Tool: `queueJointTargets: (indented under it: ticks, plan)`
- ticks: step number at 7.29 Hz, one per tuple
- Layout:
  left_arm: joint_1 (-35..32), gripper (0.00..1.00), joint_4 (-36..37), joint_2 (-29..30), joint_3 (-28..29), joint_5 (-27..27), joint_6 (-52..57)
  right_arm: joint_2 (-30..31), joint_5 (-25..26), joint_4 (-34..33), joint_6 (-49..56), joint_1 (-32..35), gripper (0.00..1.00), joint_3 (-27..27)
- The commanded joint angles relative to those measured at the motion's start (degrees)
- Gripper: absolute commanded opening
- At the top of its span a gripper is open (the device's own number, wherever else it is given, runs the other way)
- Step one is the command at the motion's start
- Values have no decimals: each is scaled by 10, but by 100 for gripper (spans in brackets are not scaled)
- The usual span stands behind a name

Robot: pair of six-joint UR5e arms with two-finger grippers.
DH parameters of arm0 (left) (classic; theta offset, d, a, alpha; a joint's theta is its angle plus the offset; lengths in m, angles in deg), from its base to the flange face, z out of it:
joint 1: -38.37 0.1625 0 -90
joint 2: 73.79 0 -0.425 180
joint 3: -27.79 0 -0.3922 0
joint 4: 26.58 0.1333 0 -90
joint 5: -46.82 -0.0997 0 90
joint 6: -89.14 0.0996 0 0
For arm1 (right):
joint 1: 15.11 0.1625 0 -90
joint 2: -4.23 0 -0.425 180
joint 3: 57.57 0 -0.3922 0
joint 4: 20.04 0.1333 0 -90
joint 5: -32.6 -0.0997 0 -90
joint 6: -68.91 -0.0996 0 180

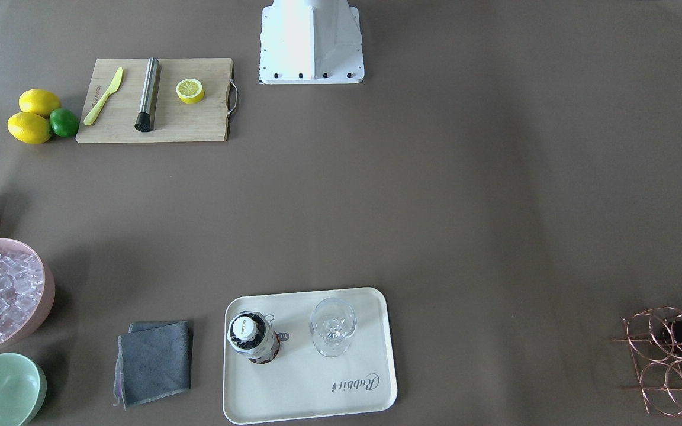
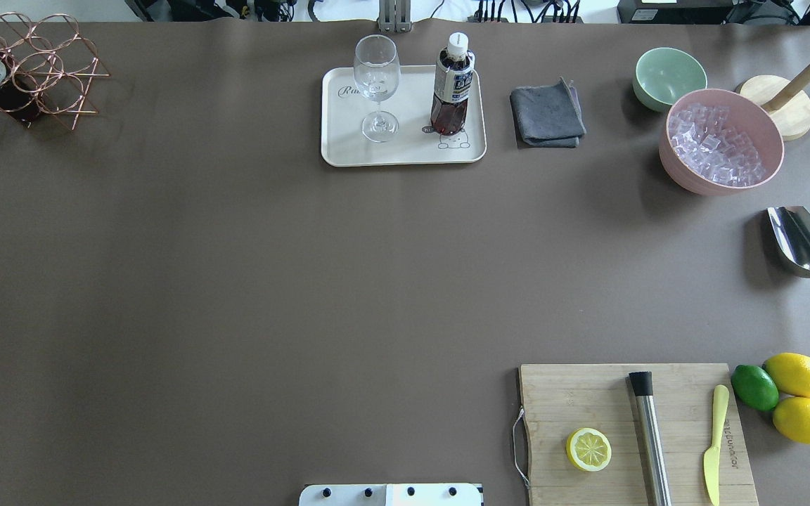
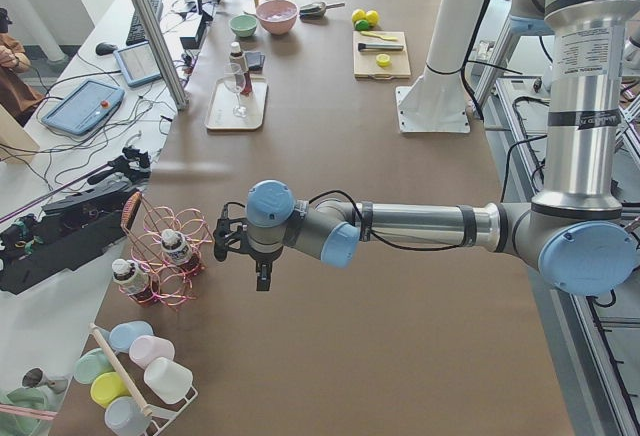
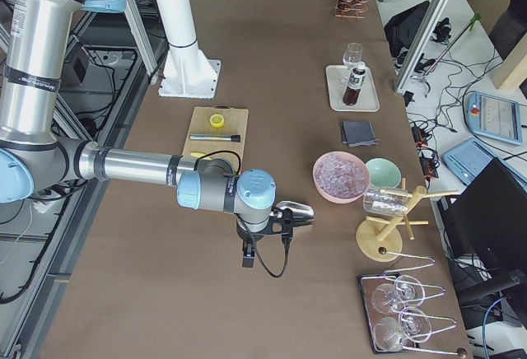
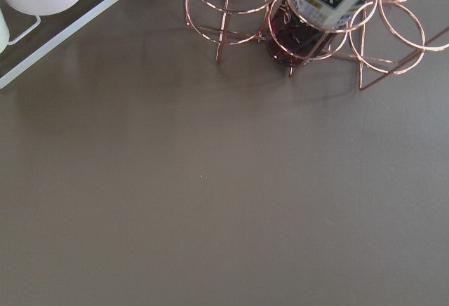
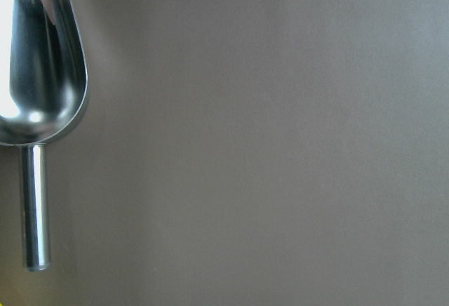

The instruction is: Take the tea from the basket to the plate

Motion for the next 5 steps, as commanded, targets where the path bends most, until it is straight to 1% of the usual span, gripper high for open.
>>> queueJointTargets:
  ticks: [1, 2, 4, 5]
  plan:
    - [-21, 97, 153, 2, -37, -2, 85, -1, 1, 0, -3, 0, 100, -5]
    - [-27, 97, 198, -2, -62, -12, 88, -1, 1, 0, -2, 0, 100, -5]
    - [-39, 97, 271, -9, -74, -11, 88, -1, 4, 0, -2, 0, 100, -5]
    - [-46, 97, 277, -22, -75, -12, 87, -1, 4, 0, -2, 0, 100, -5]
